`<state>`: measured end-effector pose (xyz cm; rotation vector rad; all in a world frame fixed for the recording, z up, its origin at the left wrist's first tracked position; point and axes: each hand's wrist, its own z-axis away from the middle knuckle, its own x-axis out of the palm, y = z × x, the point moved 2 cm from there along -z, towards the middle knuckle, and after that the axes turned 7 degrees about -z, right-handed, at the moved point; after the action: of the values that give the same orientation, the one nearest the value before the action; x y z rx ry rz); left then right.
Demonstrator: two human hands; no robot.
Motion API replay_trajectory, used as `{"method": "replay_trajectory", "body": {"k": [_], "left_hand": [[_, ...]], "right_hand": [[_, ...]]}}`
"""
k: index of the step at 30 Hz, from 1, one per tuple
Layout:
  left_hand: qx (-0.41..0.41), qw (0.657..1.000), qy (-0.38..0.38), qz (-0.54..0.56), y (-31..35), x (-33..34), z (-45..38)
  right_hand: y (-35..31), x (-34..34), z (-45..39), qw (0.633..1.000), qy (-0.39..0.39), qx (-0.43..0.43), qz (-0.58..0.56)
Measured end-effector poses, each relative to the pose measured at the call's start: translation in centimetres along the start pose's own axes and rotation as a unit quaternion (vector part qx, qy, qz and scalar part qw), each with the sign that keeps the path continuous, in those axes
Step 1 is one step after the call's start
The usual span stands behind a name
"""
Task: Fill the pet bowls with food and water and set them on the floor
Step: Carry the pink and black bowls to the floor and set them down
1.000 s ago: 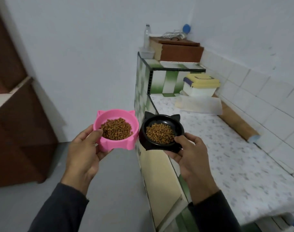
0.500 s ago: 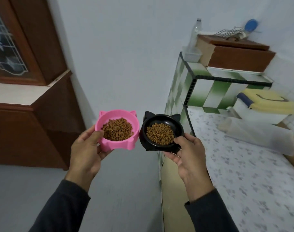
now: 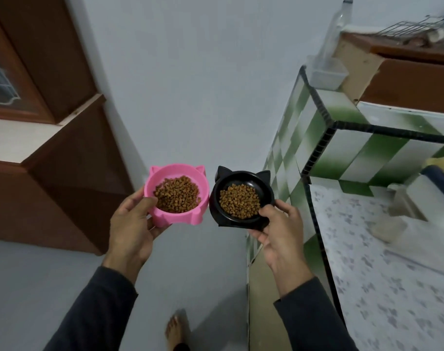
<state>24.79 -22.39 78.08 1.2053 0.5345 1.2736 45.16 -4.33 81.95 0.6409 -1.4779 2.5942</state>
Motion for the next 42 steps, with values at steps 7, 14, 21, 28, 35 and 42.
{"method": "replay_trajectory", "body": {"k": [7,14,21,28,35,42], "left_hand": [[-0.016,1.0,-0.004,-0.009,0.4,2.7,-8.9],[-0.03,0.999,-0.019,-0.015,1.2,5.2,-17.1],[-0.065,0.997,-0.021,-0.022,-0.5,6.5,-24.7],[-0.095,0.995,-0.003,-0.02,-4.0,8.3,-30.9],[-0.113,0.993,0.014,-0.023,-9.3,9.5,-36.9],[-0.149,0.988,0.019,-0.038,-16.8,8.7,-43.9]], "right_hand": [[1.5,4.7,-8.5,1.0,0.027,-0.004,0.003],[3.5,9.5,-16.0,0.998,0.065,0.006,0.009],[5.3,12.5,-22.4,0.997,0.073,0.007,0.009],[7.9,13.3,-30.0,0.995,0.089,0.027,0.019],[11.6,12.9,-37.8,0.994,0.094,0.04,0.043],[17.7,11.6,-45.6,0.991,0.11,0.073,0.016]]}}
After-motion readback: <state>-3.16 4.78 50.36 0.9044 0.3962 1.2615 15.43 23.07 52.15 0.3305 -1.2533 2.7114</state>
